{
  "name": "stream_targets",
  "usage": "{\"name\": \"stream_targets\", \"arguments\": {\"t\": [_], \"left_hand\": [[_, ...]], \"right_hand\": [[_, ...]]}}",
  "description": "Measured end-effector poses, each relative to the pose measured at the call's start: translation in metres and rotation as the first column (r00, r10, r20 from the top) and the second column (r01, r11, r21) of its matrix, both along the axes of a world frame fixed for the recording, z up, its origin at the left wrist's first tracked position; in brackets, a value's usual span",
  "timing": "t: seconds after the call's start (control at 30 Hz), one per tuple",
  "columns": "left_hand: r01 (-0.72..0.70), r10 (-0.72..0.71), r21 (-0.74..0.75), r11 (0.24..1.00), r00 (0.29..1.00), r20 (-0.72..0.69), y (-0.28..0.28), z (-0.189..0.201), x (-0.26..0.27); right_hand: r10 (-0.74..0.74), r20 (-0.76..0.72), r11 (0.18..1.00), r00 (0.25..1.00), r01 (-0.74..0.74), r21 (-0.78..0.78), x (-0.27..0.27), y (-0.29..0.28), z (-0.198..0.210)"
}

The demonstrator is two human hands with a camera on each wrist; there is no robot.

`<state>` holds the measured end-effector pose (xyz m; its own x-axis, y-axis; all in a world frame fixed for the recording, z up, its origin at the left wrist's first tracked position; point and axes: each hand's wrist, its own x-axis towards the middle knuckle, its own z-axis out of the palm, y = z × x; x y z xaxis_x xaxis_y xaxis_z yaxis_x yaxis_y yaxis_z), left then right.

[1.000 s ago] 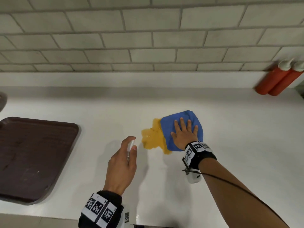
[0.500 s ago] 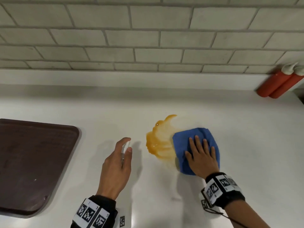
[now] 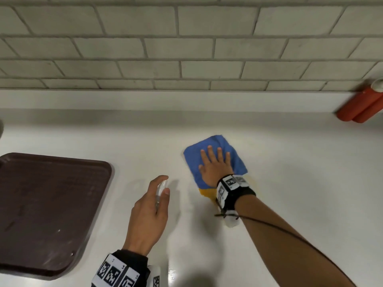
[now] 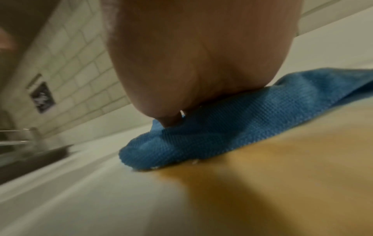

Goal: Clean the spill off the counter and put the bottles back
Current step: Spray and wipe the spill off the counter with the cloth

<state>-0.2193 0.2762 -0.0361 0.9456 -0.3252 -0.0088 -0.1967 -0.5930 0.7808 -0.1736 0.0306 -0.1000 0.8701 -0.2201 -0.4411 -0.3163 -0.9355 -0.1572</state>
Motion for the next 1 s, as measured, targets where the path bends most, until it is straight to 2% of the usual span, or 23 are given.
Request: {"name": "stream_targets", "arguments": {"t": [0.13, 0.23, 0.33, 0.47, 0.57, 0.63, 0.7, 0.83, 0.9, 1.0], "left_hand": [[0.015, -0.015, -0.001, 1.000, 1.000, -0.022, 0.003, 0.004, 0.006], [0.046, -0.046, -0.003, 0.999, 0.999, -0.009, 0.004, 0.003, 0.011], [0.088, -0.088, -0.001, 0.996, 0.996, -0.006, 0.003, 0.003, 0.015], [0.124, -0.124, 0.012, 0.992, 0.992, -0.008, 0.003, 0.002, 0.020], [0.134, -0.134, 0.007, 0.991, 0.991, -0.009, 0.004, 0.001, 0.022], [0.138, -0.138, 0.006, 0.990, 0.990, -0.011, 0.004, 0.002, 0.023], [0.137, -0.137, 0.013, 0.990, 0.990, -0.020, 0.004, 0.002, 0.026], [0.126, -0.125, 0.020, 0.992, 0.990, -0.058, 0.005, 0.004, 0.029], [0.120, -0.119, 0.012, 0.993, 0.991, -0.063, 0.008, 0.004, 0.028], [0.106, -0.106, 0.001, 0.994, 0.993, -0.060, 0.012, 0.002, 0.026]], "right_hand": [[0.084, 0.044, 0.996, 0.996, -0.084, 0.001, -0.052, 0.046, -0.007], [-0.020, 0.061, 0.999, 0.998, 0.021, -0.024, -0.095, 0.045, -0.014], [-0.137, 0.026, 0.990, 0.990, 0.137, -0.030, -0.122, 0.011, -0.008], [-0.305, 0.015, 0.951, 0.952, 0.305, -0.050, -0.110, -0.041, -0.007], [-0.385, 0.000, 0.922, 0.923, 0.384, -0.051, -0.076, -0.041, -0.008], [-0.354, 0.012, 0.934, 0.935, 0.355, -0.038, -0.056, -0.020, -0.009], [-0.240, 0.040, 0.970, 0.970, 0.241, -0.016, -0.049, 0.017, -0.009], [0.002, 0.096, 1.000, 0.995, 0.001, -0.026, -0.080, 0.092, -0.013], [0.018, 0.122, 0.999, 0.992, -0.014, -0.031, -0.104, 0.100, -0.019], [-0.072, 0.110, 0.997, 0.991, 0.076, -0.032, -0.128, 0.069, -0.020]]}}
